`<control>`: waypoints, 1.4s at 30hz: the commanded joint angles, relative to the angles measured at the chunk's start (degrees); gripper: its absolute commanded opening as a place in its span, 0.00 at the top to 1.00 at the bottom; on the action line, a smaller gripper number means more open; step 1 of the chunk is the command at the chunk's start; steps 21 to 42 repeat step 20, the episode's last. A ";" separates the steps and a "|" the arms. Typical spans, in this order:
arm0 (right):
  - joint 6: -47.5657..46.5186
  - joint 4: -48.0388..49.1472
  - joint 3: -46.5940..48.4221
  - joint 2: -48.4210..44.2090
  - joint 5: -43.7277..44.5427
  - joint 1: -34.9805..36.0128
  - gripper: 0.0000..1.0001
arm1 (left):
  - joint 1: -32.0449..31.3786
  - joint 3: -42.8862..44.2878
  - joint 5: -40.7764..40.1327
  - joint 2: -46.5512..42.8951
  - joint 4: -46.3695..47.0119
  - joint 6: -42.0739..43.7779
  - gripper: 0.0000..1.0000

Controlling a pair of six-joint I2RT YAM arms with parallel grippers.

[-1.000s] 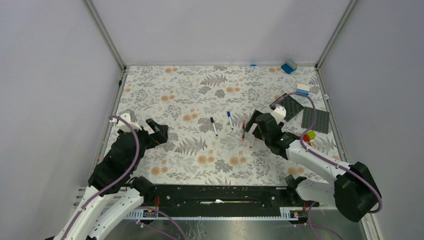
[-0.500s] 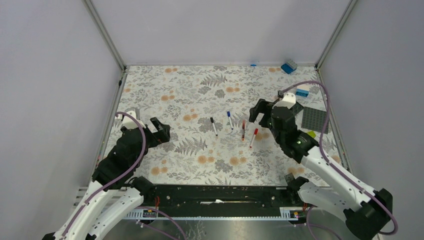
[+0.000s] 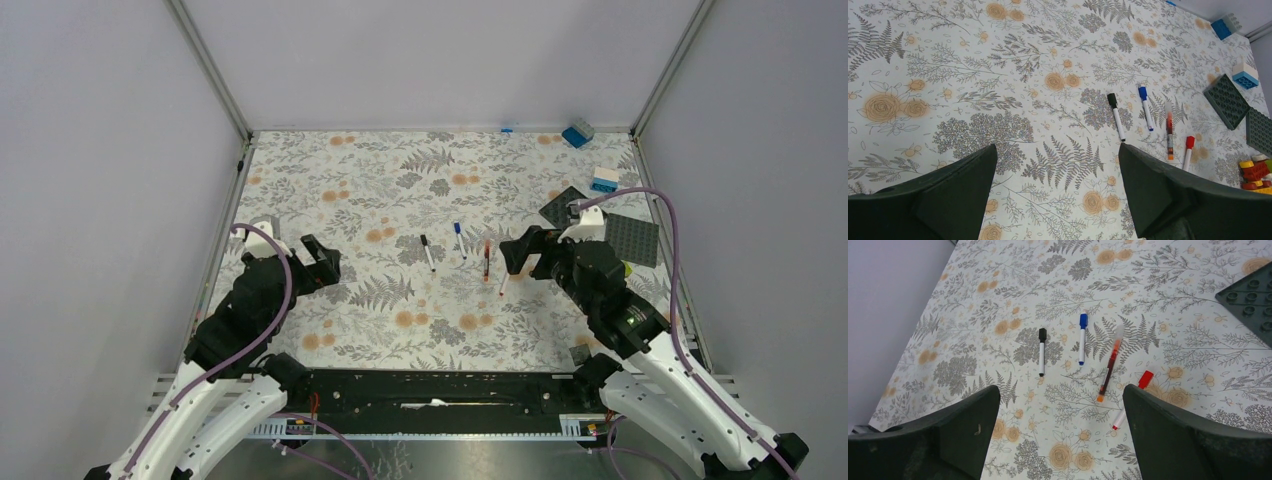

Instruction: Insert the pens into the pen caps

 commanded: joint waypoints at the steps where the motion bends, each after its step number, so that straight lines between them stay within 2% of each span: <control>1: -1.00 0.90 -0.26 -0.71 -4.43 -0.16 0.00 | 0.09 -0.47 -1.15 0.52 0.91 0.77 0.01; 16: -1.79 4.40 -1.42 -2.96 -9.49 -0.15 0.00 | 0.08 -0.26 -0.71 0.54 0.00 0.30 0.01; 42: -1.97 5.26 -2.16 -4.50 -8.83 -0.13 0.00 | 0.08 -0.23 -0.63 0.74 -0.07 0.24 0.01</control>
